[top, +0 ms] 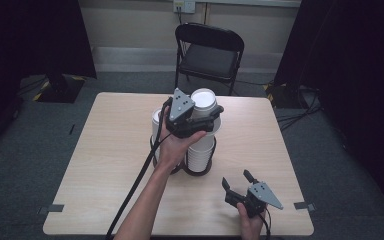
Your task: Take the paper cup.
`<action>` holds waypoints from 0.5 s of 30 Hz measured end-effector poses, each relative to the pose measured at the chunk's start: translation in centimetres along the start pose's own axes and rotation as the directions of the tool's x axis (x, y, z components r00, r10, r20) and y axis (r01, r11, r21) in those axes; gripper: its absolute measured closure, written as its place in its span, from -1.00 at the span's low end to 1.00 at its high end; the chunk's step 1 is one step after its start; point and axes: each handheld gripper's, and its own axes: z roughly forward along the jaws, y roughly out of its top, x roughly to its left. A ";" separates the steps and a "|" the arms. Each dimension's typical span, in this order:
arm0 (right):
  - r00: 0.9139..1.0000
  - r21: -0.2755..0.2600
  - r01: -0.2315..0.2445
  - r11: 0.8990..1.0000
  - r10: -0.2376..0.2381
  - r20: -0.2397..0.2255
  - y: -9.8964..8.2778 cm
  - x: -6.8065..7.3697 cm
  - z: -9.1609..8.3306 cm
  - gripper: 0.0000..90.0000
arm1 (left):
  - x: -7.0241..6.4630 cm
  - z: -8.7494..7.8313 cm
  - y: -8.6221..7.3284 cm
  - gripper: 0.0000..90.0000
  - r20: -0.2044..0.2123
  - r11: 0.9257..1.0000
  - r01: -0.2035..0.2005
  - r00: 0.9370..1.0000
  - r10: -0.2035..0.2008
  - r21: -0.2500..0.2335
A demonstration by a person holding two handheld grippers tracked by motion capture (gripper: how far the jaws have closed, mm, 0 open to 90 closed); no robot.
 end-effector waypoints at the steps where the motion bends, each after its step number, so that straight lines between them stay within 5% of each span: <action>1: 1.000 0.000 0.000 1.000 0.000 0.000 0.0 0.0 0.0 -0.65 | 0.0 -0.1 0.1 -0.52 -0.007 1.000 0.001 1.000 -0.001 -0.007; 15: 1.000 0.005 0.001 1.000 -0.001 -0.001 0.0 0.0 0.1 -0.64 | 0.5 -1.4 1.4 -0.52 -0.008 0.998 0.024 1.000 -0.024 -0.058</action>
